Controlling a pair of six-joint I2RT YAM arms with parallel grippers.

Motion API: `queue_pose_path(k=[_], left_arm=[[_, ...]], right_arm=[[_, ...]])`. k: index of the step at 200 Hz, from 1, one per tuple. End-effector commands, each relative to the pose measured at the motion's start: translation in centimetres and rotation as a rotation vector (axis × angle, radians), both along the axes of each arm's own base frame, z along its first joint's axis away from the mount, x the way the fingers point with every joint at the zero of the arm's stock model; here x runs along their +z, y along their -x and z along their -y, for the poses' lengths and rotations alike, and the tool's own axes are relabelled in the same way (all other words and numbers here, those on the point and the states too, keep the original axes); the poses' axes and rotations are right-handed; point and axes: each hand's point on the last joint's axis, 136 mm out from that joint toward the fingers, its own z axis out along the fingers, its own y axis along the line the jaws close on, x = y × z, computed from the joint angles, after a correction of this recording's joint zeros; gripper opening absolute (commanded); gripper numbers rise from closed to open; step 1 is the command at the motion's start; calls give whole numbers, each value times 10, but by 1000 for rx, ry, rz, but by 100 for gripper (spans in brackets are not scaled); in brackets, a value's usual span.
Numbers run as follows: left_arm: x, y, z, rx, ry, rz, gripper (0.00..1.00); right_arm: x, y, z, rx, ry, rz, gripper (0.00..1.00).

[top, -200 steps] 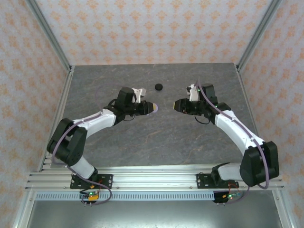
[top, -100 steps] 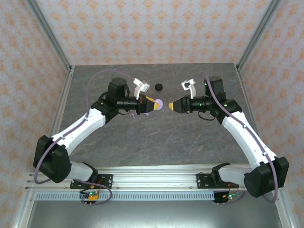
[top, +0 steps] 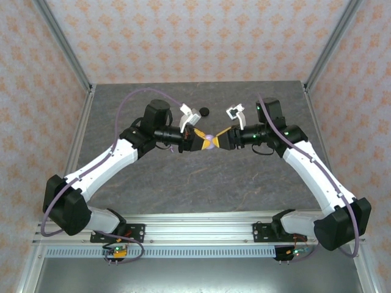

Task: Insert the wireless bluetooth earbuds into the charging case

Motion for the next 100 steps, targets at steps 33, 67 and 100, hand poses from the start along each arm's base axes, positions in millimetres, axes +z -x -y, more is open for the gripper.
queue_pose_path(k=[33, 67, 100], left_arm=[[22, 15, 2, -55, 31, 57, 16], [26, 16, 3, -64, 35, 64, 16], [25, 16, 3, -64, 30, 62, 17]], right_arm=[[11, 13, -7, 89, -24, 38, 44], [8, 16, -11, 118, -20, 26, 40], [9, 15, -13, 121, -22, 24, 28]])
